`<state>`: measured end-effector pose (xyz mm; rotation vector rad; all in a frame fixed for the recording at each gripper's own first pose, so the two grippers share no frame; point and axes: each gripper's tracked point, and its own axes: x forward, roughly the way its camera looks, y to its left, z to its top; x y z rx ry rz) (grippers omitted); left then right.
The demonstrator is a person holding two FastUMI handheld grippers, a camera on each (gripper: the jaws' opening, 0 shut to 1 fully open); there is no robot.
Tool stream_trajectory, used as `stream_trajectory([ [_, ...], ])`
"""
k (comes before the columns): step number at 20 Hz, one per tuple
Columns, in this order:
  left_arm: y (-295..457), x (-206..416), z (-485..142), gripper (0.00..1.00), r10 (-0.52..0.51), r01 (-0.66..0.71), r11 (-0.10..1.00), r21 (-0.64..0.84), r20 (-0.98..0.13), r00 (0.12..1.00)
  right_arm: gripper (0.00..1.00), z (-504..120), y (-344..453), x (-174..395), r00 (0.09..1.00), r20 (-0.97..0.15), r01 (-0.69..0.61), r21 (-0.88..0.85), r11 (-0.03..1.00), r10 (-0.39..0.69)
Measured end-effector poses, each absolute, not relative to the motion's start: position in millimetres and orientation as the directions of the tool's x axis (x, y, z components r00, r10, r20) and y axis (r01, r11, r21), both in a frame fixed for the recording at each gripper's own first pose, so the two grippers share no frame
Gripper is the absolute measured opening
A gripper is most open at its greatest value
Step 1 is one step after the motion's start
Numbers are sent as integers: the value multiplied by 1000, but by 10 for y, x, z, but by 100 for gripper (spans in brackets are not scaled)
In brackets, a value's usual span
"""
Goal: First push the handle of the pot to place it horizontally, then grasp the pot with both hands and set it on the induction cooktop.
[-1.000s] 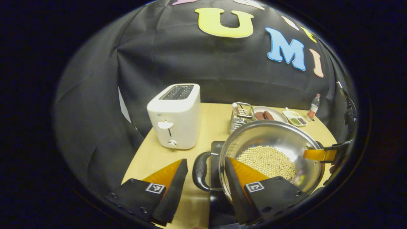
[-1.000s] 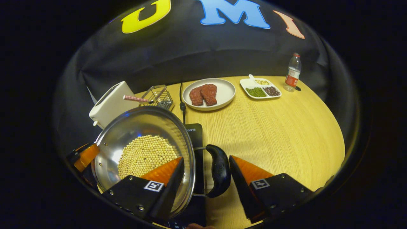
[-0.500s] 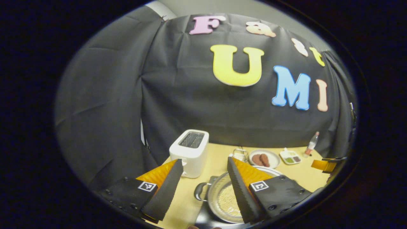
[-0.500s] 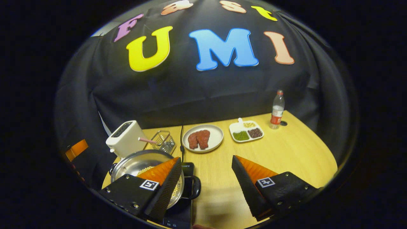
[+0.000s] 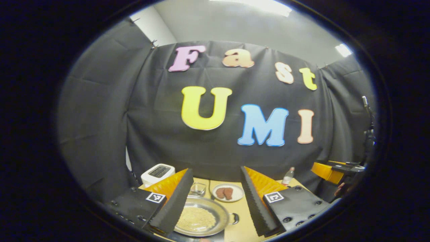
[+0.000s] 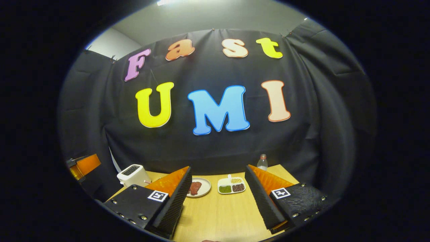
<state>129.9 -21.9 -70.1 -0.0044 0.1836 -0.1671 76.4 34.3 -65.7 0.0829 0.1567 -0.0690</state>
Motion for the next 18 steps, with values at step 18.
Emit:
stream_trajectory([
  [18, -1350, 483, 26, 91, -239, 244, 969, 37, -110, 965, 96, 17, -407, 118, 995, -75, 68, 56, 996, -64],
])
